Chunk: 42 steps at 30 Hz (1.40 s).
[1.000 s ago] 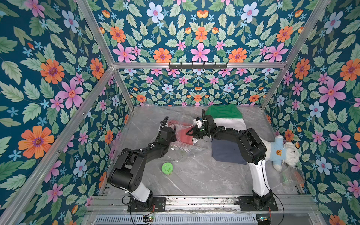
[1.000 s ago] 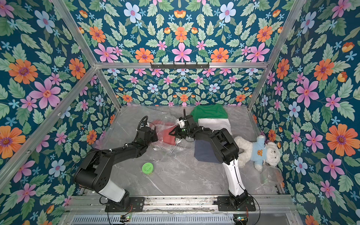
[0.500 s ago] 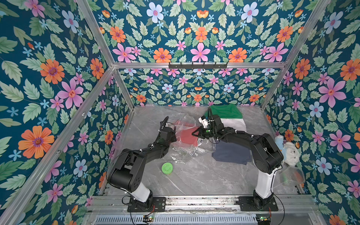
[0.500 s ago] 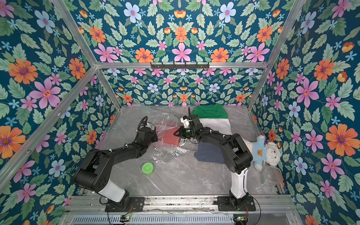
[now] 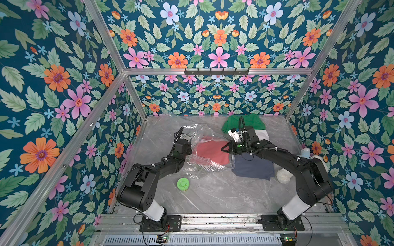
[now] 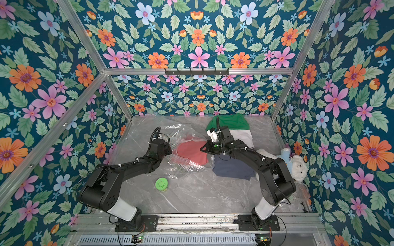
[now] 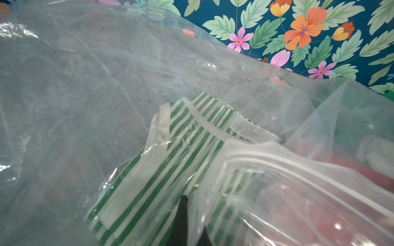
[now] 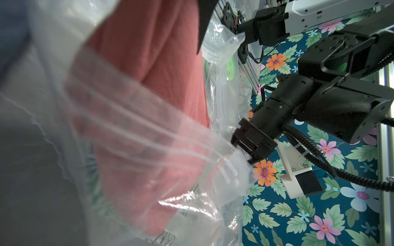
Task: Take the tank top out of the vacuum bag
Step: Take out the tank top from the vacuum bag.
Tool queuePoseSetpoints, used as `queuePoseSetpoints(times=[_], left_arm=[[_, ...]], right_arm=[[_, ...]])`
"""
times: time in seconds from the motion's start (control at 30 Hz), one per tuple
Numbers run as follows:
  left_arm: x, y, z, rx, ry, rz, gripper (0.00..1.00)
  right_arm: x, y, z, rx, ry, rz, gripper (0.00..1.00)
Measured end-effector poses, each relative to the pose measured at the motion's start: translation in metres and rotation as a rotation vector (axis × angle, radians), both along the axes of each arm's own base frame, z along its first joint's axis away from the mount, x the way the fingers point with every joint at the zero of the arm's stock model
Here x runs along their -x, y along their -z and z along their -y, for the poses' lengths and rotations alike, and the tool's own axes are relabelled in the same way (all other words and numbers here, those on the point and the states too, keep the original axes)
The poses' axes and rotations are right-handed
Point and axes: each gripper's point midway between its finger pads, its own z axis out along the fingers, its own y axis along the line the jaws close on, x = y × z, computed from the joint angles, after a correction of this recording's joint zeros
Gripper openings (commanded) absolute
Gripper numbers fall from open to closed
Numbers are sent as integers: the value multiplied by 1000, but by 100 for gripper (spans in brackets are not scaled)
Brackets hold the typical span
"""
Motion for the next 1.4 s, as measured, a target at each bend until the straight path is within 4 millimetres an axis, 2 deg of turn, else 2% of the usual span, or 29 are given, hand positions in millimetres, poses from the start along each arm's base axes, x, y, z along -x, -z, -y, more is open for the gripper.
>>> queuePoseSetpoints(times=[0.23,0.43,0.67,0.87,1.23,1.4], left_arm=[[-2,2,-2,-8,-6,-8,0],[-3,5,-7,-19,-20,-16,0],[-4,9,-14,-27,-36,-25,0],[-5,9,-21,-36,-56,-26,0],[-8,13,-36,-56,-80,-37,0],[-8,16,-49,-62,-109,-44,0]], right_arm=[[21,-18,33,66,-5,-1,0],[35,-25,82,105,49,-29,0],[50,-20,130,120,113,-93,0],[52,-10,168,142,222,-141,0],[48,7,205,227,337,-202,0],[45,18,218,286,362,-229,0]])
